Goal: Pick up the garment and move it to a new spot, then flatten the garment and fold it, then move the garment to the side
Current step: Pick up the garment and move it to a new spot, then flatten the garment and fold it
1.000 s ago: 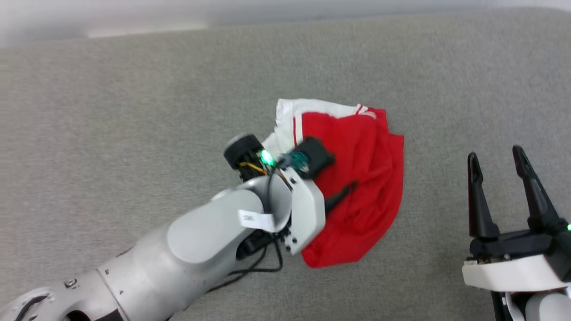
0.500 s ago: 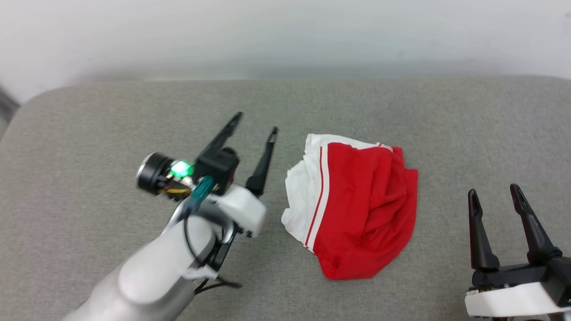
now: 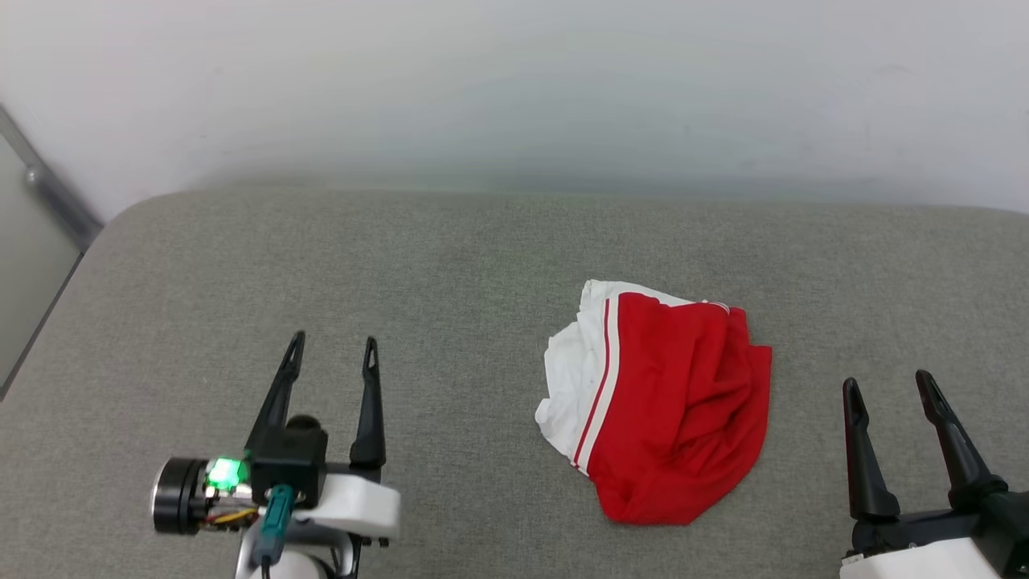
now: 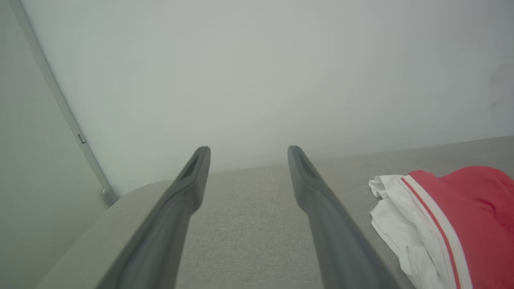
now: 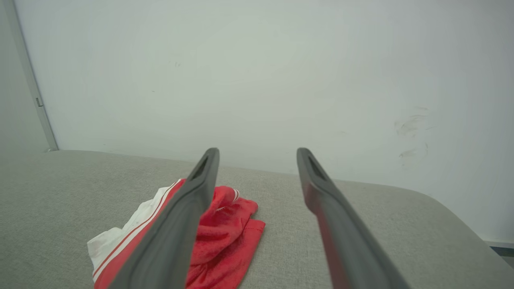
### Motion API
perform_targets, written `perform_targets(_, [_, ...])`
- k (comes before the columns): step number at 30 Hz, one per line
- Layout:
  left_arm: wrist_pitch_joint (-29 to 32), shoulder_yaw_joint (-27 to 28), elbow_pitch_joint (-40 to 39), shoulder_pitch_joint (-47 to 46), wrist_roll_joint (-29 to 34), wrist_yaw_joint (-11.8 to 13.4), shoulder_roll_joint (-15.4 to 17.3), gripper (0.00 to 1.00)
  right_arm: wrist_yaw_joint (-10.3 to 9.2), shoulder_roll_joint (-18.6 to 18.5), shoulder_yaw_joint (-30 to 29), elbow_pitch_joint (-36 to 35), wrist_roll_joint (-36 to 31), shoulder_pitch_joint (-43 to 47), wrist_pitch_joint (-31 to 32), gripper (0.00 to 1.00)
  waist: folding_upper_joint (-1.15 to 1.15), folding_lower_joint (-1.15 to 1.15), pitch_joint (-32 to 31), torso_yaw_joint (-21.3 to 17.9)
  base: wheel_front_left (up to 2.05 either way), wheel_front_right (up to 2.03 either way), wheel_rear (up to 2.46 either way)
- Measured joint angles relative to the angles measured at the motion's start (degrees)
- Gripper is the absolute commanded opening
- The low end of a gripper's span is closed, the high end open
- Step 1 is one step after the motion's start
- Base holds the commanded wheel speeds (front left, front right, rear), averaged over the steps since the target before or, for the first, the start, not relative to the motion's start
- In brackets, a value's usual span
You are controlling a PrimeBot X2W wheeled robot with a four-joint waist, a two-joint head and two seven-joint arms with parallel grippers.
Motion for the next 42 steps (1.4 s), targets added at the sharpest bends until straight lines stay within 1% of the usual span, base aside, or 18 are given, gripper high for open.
perform_targets(1, [0.0,1.0,-0.4,1.3,0.9,-0.2,-0.6,1.0,0.0,0.0,0.0,0.1,0.1,0.1,0.0,1.0,0.0,0.0,-0.2,0.1,0.0,0.0,0.0])
perform_targets(2, [0.0,3.8,-1.0,4.5,3.1,-1.7,-2.3,1.0,0.0,0.0,-0.2,0.6,1.0,0.6,0.0,1.0,0.0,0.01,-0.6,0.2,0.0,0.0,0.0])
perform_targets(10, [0.0,8.1,0.3,9.3,7.5,-6.6,-5.8,1.0,0.0,0.0,-0.4,2.5,3.0,1.9,0.0,1.0,0.0,0.0,-1.3,0.1,0.0,0.0,0.0])
perform_targets(18, [0.0,11.2,1.1,10.8,10.6,-10.2,-8.8,1.0,0.0,0.0,-0.8,3.5,4.8,2.7,0.0,1.0,0.0,0.01,-1.5,-0.7,0.0,0.0,0.0])
perform_targets(27, [0.0,14.3,1.3,11.3,12.4,-13.2,-11.2,1.0,0.0,0.0,-0.8,3.5,5.2,2.7,0.0,1.0,0.0,0.01,-1.5,-1.0,0.0,0.0,0.0])
perform_targets(36, [0.0,16.2,1.7,11.6,13.9,-15.0,-12.6,1.0,0.0,0.0,-0.7,3.4,5.1,2.7,0.0,1.0,0.0,0.01,-1.4,-1.0,0.0,0.0,0.0])
perform_targets(42, [0.0,17.5,1.8,11.5,14.6,-16.1,-13.0,1.0,0.0,0.0,-0.7,3.3,5.0,2.7,0.0,1.0,0.0,0.01,-1.3,-1.0,0.0,0.0,0.0])
